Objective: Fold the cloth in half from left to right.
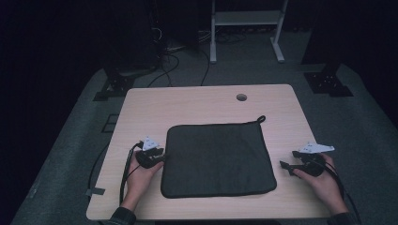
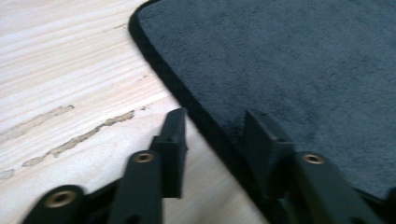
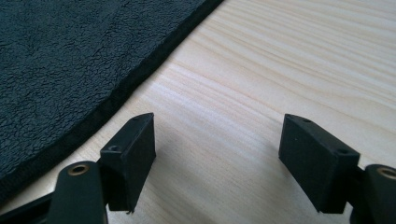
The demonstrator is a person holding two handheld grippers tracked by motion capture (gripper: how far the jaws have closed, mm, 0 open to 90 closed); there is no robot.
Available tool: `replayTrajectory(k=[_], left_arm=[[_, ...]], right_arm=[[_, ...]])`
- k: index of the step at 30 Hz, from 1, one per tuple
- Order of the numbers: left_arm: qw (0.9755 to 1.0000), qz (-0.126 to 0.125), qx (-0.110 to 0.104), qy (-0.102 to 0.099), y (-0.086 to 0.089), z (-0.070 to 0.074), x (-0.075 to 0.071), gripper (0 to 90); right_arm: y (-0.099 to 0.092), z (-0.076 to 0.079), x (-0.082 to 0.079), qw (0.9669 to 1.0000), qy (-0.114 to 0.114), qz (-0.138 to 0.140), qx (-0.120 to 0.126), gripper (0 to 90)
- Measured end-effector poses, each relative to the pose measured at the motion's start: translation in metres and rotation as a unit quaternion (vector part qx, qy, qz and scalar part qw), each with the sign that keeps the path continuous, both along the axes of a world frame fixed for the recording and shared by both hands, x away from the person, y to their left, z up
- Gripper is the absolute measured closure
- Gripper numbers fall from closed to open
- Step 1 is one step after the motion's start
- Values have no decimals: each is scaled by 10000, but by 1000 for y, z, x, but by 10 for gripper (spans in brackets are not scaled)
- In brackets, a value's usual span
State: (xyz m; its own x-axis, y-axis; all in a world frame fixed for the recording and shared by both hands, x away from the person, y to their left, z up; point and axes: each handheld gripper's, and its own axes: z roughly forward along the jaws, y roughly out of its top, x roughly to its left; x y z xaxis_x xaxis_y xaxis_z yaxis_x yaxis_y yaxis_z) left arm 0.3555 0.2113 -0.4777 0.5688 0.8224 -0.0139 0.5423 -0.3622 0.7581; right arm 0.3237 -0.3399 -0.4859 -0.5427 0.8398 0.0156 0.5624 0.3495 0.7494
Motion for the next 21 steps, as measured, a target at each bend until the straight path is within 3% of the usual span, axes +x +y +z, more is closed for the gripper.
replayTrajectory(k=[8,15,16,21], left_arm=[[9995,54,-172,259,-4,2,1,831],[9987,33,-326,382,-2,3,2,868],[9977,41,-491,476,2,2,3,868],[9961,46,-713,522,12,8,3,868]], right_arm=[[0,0,0,10000,8,26,-12,252],[0,0,0,10000,2,41,-18,248],[0,0,0,10000,8,49,-12,248],[0,0,0,10000,-1,69,-13,247]])
